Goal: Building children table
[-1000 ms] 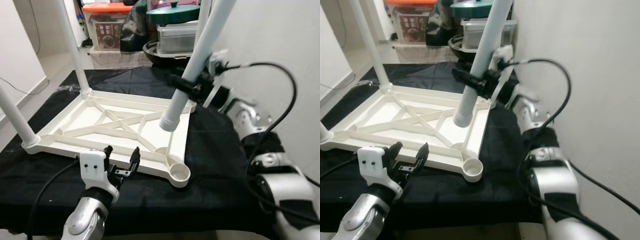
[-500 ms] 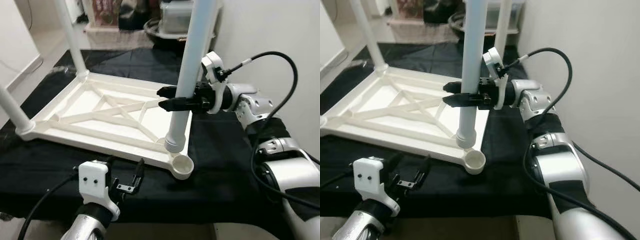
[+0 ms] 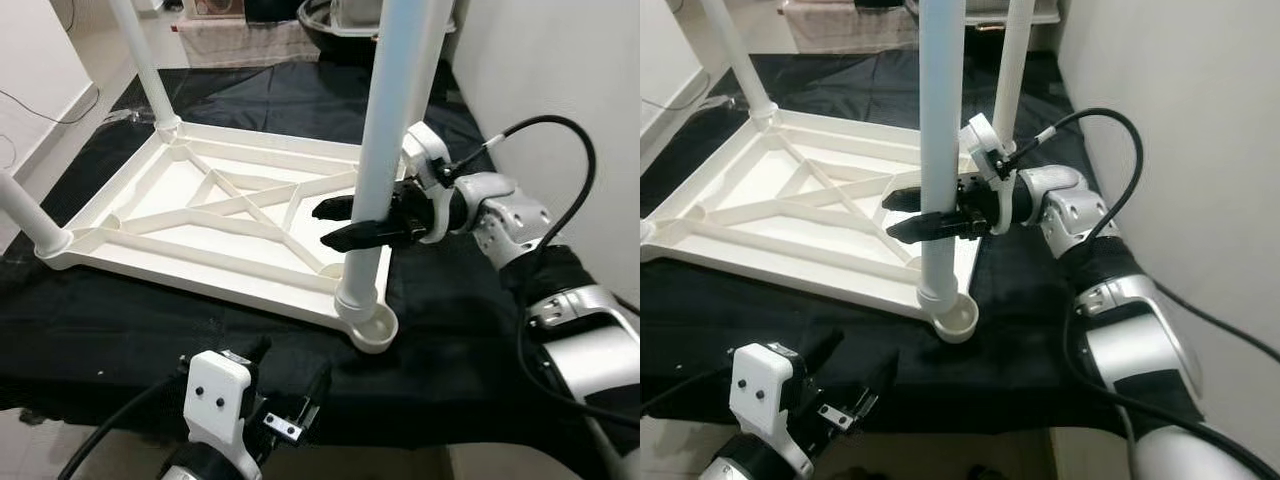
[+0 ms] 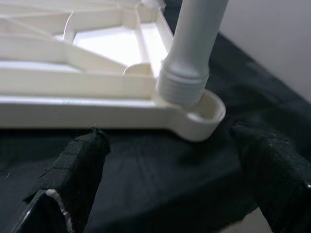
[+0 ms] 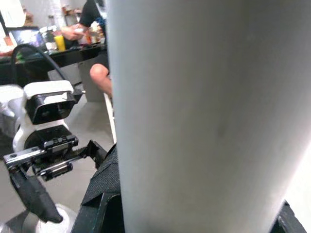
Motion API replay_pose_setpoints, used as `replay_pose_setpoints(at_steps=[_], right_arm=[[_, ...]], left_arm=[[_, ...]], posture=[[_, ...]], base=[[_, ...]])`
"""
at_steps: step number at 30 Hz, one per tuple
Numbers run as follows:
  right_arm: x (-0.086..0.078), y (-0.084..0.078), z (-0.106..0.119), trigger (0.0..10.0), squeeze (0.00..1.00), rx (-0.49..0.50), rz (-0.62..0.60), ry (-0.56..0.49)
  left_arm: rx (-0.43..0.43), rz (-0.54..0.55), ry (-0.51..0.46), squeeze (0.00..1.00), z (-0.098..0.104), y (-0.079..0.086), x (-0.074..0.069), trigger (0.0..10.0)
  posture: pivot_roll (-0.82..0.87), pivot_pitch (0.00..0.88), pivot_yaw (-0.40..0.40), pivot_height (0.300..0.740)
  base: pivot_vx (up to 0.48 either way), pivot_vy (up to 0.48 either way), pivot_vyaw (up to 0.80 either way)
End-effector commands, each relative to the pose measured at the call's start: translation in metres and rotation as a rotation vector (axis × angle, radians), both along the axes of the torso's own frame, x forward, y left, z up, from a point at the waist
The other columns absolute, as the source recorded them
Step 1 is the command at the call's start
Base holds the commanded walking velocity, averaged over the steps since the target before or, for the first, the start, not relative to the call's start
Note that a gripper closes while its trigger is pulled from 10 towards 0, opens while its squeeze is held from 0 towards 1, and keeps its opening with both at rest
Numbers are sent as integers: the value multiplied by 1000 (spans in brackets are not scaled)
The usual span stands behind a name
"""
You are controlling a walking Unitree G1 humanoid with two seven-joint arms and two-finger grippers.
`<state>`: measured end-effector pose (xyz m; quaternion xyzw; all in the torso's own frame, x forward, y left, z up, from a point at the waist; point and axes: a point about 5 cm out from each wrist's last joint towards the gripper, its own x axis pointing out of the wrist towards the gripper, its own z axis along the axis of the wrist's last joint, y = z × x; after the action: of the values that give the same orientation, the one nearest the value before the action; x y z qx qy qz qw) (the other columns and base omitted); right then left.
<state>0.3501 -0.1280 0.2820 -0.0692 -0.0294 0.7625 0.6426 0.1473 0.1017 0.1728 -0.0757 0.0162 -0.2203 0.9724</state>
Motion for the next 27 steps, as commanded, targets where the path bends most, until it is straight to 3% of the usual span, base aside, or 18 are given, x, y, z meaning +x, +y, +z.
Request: replay_pose_setpoints(at_steps=[1, 16, 27], right_arm=[[-2, -9, -9, 10000, 0, -57, -16, -7], [-23, -8, -11, 10000, 0, -18, 102, 3], [-36, -7, -20, 10000, 0, -72, 175, 29]], left_arm=[[9, -11, 12, 0, 0, 2, -2, 10000], [44, -29, 10, 0, 0, 7, 3, 10000], [51, -28, 15, 0, -1, 9, 5, 10000]], posture=[[130, 268, 32, 740], [143, 226, 61, 740], [143, 218, 60, 740]], base=[[0, 0, 0], [0, 0, 0], [0, 0, 0]])
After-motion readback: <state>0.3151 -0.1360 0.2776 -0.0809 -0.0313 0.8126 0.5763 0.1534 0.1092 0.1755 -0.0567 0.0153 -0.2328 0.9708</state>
